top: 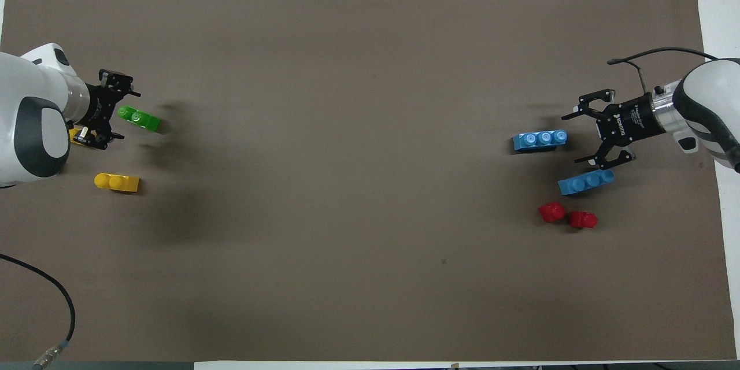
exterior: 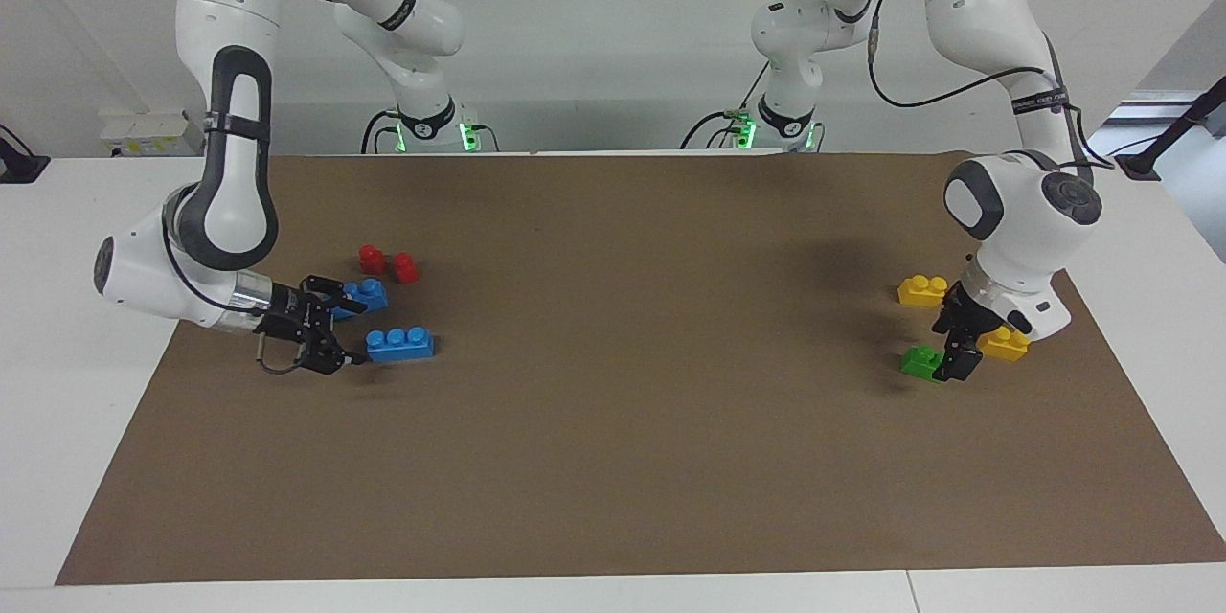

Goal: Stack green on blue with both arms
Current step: 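Grasp the green brick with the left gripper while the right gripper grasps blue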

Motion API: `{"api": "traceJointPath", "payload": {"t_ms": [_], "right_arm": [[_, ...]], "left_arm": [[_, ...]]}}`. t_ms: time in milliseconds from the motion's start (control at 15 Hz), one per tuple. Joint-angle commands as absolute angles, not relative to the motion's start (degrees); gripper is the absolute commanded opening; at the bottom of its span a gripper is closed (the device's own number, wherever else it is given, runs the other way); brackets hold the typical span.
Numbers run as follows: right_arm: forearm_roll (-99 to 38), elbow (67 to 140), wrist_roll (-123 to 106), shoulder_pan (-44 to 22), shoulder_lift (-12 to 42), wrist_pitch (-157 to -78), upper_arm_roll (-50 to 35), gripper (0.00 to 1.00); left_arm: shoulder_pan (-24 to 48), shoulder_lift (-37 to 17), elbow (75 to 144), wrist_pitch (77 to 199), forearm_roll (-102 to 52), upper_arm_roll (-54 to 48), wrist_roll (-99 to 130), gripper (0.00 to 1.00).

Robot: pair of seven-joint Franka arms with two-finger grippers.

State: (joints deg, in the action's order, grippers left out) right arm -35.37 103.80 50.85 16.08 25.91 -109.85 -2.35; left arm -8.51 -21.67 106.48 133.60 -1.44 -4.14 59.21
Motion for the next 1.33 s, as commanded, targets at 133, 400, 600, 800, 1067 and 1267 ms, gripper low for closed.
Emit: {"api": "traceJointPath", "payload": {"t_ms": [133, 400, 600, 800, 1067, 1267], "right_arm": [[-37.09, 107.49, 51.33, 16.35, 23.73, -113.19, -2.64, 0.98], [-39.37, 109.51, 51.77, 15.65, 23.12, -115.66, -2.64, 0.98], [-39.37, 110.56, 52.03, 15.56, 23.03, -117.24, -2.72, 0.98], [-39.55, 111.27, 52.03, 14.95, 22.85, -118.04, -2.72, 0.98], [-39.55, 111.36, 51.94, 14.68, 22.85, -118.04, -2.72, 0.9], [-39.55, 110.83, 52.03, 14.68, 22.94, -118.12, -2.72, 0.64]], "left_arm": [[-8.44, -23.55, 105.64, 135.34, -0.44, -3.87, 60.29, 1.0], [-8.53, -23.73, 105.73, 136.14, 0.61, -3.95, 60.21, 1.0], [-8.53, -23.73, 105.73, 136.14, 0.7, -3.87, 60.21, 0.99], [-8.53, -23.73, 105.82, 136.14, 1.58, -3.87, 60.2, 0.87], [-8.61, -23.73, 105.91, 136.93, 1.58, -3.96, 60.29, 0.28], [-8.53, -23.73, 105.91, 137.11, 1.58, -3.87, 60.03, 0.0]]}}
